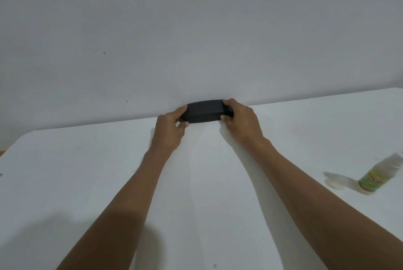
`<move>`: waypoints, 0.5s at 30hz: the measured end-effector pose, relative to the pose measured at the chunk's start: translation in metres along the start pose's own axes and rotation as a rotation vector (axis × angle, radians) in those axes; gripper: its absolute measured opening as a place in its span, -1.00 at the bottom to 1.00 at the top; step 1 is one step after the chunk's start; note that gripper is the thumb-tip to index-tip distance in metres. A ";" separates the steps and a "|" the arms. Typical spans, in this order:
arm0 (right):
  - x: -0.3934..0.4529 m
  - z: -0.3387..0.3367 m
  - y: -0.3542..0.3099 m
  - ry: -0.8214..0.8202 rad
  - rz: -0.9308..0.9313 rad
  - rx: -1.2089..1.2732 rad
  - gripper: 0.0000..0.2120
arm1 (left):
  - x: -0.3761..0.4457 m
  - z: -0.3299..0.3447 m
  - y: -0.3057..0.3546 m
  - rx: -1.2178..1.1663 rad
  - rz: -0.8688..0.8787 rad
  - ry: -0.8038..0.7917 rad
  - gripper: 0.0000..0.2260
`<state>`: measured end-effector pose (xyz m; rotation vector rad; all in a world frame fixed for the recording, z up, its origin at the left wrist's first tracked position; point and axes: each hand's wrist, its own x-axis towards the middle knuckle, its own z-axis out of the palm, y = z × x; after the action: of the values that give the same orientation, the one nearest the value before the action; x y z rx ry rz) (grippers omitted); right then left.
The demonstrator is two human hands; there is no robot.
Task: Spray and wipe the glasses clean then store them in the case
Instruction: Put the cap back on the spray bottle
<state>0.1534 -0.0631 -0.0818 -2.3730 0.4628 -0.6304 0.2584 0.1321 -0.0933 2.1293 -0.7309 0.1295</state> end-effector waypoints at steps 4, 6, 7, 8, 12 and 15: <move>-0.011 -0.016 -0.005 -0.045 0.068 0.066 -0.59 | -0.015 -0.002 0.013 0.086 -0.041 0.043 -0.45; -0.023 -0.025 -0.006 -0.047 0.074 0.066 -0.59 | -0.029 -0.004 0.023 0.103 -0.080 0.093 -0.44; -0.032 -0.029 -0.005 -0.037 0.072 0.051 -0.59 | -0.037 -0.005 0.028 0.113 -0.087 0.116 -0.45; -0.042 -0.033 -0.005 -0.022 0.069 0.037 -0.61 | -0.046 -0.005 0.032 0.118 -0.087 0.133 -0.47; -0.091 -0.052 -0.010 0.067 0.053 0.010 -0.72 | -0.079 0.001 0.058 0.044 -0.055 0.115 -0.53; -0.128 -0.071 -0.014 0.157 0.050 -0.020 -0.77 | -0.102 0.011 0.092 -0.027 -0.018 0.052 -0.57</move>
<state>0.0117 -0.0278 -0.0647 -2.3332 0.5968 -0.7958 0.1224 0.1282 -0.0707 2.0985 -0.6794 0.1644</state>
